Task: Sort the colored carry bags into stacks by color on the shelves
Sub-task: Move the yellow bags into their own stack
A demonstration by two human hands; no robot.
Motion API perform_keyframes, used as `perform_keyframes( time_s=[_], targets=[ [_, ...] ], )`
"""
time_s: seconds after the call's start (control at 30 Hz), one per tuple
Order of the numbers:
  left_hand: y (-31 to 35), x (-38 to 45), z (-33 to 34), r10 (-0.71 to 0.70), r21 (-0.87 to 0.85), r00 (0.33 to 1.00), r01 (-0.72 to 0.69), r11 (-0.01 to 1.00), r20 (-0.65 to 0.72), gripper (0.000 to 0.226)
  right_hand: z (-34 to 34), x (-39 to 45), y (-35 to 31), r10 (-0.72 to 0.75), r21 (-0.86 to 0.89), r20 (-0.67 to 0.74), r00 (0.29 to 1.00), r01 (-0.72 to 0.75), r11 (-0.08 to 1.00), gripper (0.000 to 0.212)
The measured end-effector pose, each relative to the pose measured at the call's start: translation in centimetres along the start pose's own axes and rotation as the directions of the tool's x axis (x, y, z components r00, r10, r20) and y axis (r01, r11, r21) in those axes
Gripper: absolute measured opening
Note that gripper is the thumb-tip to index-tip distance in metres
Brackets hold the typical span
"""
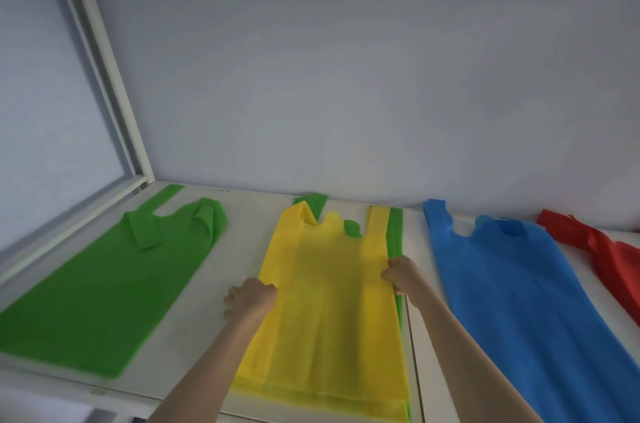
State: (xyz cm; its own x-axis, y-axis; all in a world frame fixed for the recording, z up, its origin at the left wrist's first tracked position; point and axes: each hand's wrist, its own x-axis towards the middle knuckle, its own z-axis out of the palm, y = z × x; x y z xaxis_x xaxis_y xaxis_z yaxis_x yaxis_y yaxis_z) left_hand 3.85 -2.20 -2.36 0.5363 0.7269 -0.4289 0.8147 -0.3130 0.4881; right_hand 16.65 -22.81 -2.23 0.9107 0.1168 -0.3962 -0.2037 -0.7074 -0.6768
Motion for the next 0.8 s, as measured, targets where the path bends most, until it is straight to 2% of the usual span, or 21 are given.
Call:
perform_keyframes(
  time_s=[0.17, 0.33, 0.4, 0.43, 0.47, 0.53, 0.6, 0.67, 0.73, 0.8],
  targets=[
    [-1.2, 0.1, -0.5, -0.043, -0.024, 0.999, 0.043, 0.999, 0.006, 0.016, 1.4, 0.5, -0.5, 0.067, -0.013, -0.011, 0.998, -0.067, 0.998, 0.044],
    [-2.4, 0.0, -1.1, -0.027, -0.182, 0.999, 0.034, 0.983, 0.041, 0.010, 2.6, 0.4, -1.3, 0.121, 0.181, 0.023, 0.992, -0.124, 0.976, 0.040],
    [-2.7, 0.2, -1.2, -0.022, -0.257, 0.998, 0.035, 0.966, 0.052, 0.043, 3.0, 0.8, -1.1, 0.132, 0.236, 0.038, 0.991, -0.137, 0.962, 0.045],
    [-2.7, 0.1, -1.3, -0.012, -0.284, 0.997, 0.033, 0.958, 0.074, 0.053, 3.1, 1.0, -1.0, 0.131, 0.255, 0.042, 0.991, -0.137, 0.957, 0.048],
    [-2.8, -0.2, -1.6, 0.009, -0.292, 0.997, 0.015, 0.956, 0.079, 0.050, 3.3, 1.2, -0.9, 0.130, 0.275, 0.043, 0.991, -0.137, 0.952, 0.047],
    [-3.3, -0.5, -1.8, 0.063, -0.293, 0.995, -0.038, 0.955, 0.075, 0.015, 3.7, 0.7, -1.0, 0.130, 0.316, 0.022, 0.991, -0.130, 0.940, 0.036],
    [-3.8, -0.3, -1.7, 0.102, -0.297, 0.992, -0.075, 0.952, 0.075, 0.028, 3.7, -0.2, -1.2, 0.117, 0.319, -0.036, 0.992, -0.100, 0.943, 0.020],
    [-4.4, -0.7, -2.0, 0.151, -0.290, 0.981, -0.110, 0.951, 0.122, 0.026, 3.8, -0.3, -0.9, 0.111, 0.293, -0.098, 0.989, -0.078, 0.953, 0.009],
    [-5.0, -1.1, -2.3, 0.185, -0.291, 0.970, -0.134, 0.947, 0.157, 0.016, 3.7, -1.0, -0.7, 0.101, 0.266, -0.125, 0.987, -0.064, 0.962, 0.008],
    [-5.6, -1.6, -2.7, 0.226, -0.309, 0.958, -0.164, 0.937, 0.177, 0.020, 3.6, -1.8, -0.1, 0.074, 0.247, -0.136, 0.988, -0.039, 0.968, 0.020]
  ],
)
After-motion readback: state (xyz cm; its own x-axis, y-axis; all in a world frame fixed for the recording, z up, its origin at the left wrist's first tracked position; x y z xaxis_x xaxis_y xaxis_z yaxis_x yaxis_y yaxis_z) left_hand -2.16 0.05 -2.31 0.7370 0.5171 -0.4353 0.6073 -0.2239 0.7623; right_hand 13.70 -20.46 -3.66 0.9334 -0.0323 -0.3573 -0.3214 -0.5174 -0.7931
